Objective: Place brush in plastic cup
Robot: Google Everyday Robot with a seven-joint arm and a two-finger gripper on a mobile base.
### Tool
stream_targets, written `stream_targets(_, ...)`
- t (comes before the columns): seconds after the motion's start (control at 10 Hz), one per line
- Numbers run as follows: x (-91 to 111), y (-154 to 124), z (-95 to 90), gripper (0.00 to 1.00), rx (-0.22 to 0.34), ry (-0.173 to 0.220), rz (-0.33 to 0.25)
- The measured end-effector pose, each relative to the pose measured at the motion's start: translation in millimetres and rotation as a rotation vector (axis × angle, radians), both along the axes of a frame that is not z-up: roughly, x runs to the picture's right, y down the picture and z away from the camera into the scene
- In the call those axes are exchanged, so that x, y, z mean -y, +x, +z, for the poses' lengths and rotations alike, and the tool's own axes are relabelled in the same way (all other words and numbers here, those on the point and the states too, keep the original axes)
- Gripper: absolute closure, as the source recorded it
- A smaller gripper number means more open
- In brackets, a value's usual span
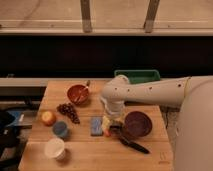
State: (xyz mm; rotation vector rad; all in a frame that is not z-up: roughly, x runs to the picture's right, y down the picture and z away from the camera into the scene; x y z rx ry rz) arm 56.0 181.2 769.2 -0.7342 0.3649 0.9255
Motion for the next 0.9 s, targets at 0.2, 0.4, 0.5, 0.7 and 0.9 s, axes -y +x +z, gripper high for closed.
stream_targets(0.2, -0.1, -0.9, 0.2, 0.2, 0.001, 0.0, -0.002)
stream_targets(0.4, -3.4, -2.6, 2.2, 0.2, 0.001, -0.015, -0.002)
stream_targets(0.5, -9.7, -7.1, 6.8, 0.2, 0.006, -0.03, -0.003)
stream_targets(0.7, -14.8, -12.5, 10.5, 0.2, 0.013, -0.044, 0.003)
stream_targets(0.9, -18.8, -14.7, 12.4, 0.2, 0.015, -0.054, 0.007)
